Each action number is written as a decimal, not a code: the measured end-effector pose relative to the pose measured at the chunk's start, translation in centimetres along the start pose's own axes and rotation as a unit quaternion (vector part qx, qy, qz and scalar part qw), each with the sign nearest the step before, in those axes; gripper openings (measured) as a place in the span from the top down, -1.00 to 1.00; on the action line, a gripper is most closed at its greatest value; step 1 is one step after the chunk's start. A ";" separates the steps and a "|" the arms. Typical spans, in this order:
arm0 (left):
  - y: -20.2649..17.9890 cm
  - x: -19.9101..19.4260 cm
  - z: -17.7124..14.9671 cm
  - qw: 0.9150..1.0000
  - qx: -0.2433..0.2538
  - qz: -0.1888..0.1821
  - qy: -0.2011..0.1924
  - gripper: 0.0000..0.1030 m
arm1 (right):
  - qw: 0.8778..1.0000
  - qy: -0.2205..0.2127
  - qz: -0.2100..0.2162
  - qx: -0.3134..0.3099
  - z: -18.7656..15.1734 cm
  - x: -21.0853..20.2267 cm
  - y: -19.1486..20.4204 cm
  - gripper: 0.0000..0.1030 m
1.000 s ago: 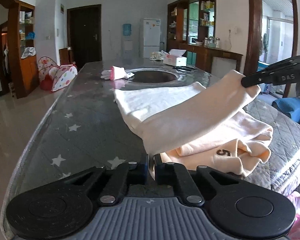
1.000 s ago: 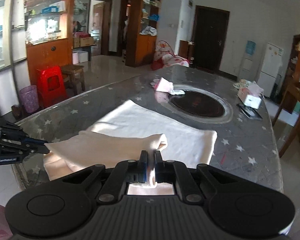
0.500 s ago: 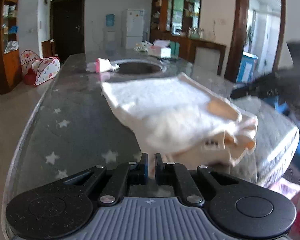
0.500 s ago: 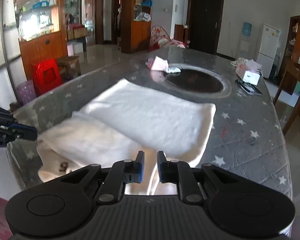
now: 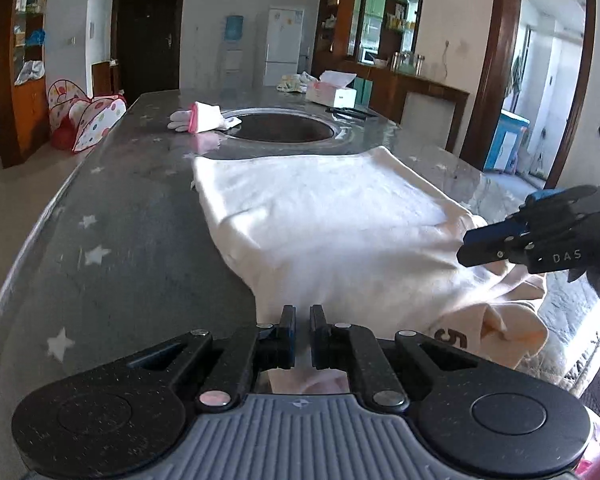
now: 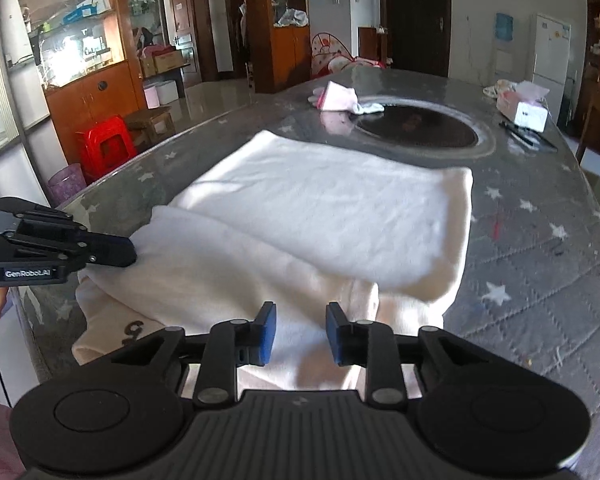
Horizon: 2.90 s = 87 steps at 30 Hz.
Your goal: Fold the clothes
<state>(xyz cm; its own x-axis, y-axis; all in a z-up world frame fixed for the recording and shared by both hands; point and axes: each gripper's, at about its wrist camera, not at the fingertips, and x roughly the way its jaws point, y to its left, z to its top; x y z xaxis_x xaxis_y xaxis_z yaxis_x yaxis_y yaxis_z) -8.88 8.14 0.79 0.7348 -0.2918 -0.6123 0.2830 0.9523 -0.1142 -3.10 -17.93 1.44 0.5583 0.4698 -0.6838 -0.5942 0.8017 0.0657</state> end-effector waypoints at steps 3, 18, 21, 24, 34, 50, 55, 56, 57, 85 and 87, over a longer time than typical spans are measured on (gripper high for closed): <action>0.1 -0.3 0.5 1.000 0.002 0.000 0.002 0.82 | 1.000 0.001 0.001 -0.005 -0.1 -0.1 0.0 0.44; 1.8 2.7 3.2 0.999 -0.030 0.018 -0.005 0.66 | 1.000 -0.005 0.006 0.007 0.0 0.5 -0.4 0.33; 1.8 2.3 3.5 0.999 -0.026 0.025 -0.013 0.66 | 1.000 -0.015 0.006 0.002 0.3 0.1 -0.3 0.33; 1.3 2.2 4.0 0.999 -0.023 0.018 -0.024 0.63 | 1.000 -0.024 0.008 0.002 0.7 0.0 -0.2 0.33; 0.4 3.1 3.9 0.999 0.005 0.027 -0.015 0.43 | 1.000 -0.021 0.001 0.004 0.4 0.1 -0.7 0.34; -2.2 2.0 2.9 0.998 0.057 0.005 -0.008 0.25 | 0.999 -0.020 -0.004 -0.026 -0.5 -1.4 -0.2 0.34; -3.1 0.8 1.7 0.997 0.079 -0.004 0.006 0.18 | 0.999 -0.004 -0.008 -0.045 -1.7 -1.3 0.2 0.34; -3.2 0.3 1.5 0.996 0.084 -0.006 0.006 0.18 | 0.999 -0.006 -0.008 -0.045 -1.7 -1.5 0.2 0.34; -3.3 -0.1 1.3 0.996 0.090 -0.009 0.005 0.16 | 0.999 -0.007 -0.008 -0.046 -1.6 -1.8 0.3 0.34; -8.3 -1.5 -2.8 0.956 0.290 -0.035 -0.031 0.70 | 0.989 0.019 -0.013 -0.143 -4.8 -6.5 1.8 -0.09; -8.0 -1.6 -2.2 0.959 0.280 -0.039 -0.037 0.76 | 0.986 0.017 -0.011 -0.165 -5.3 -6.8 2.2 -0.16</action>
<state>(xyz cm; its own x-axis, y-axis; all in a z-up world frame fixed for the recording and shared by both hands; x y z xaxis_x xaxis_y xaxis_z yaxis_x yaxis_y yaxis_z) -13.70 1.22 0.97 0.7332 -0.3858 -0.5600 0.6104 0.7363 0.2920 -11.25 -21.33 2.38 0.5567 0.4360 -0.7070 -0.7412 0.6451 -0.1858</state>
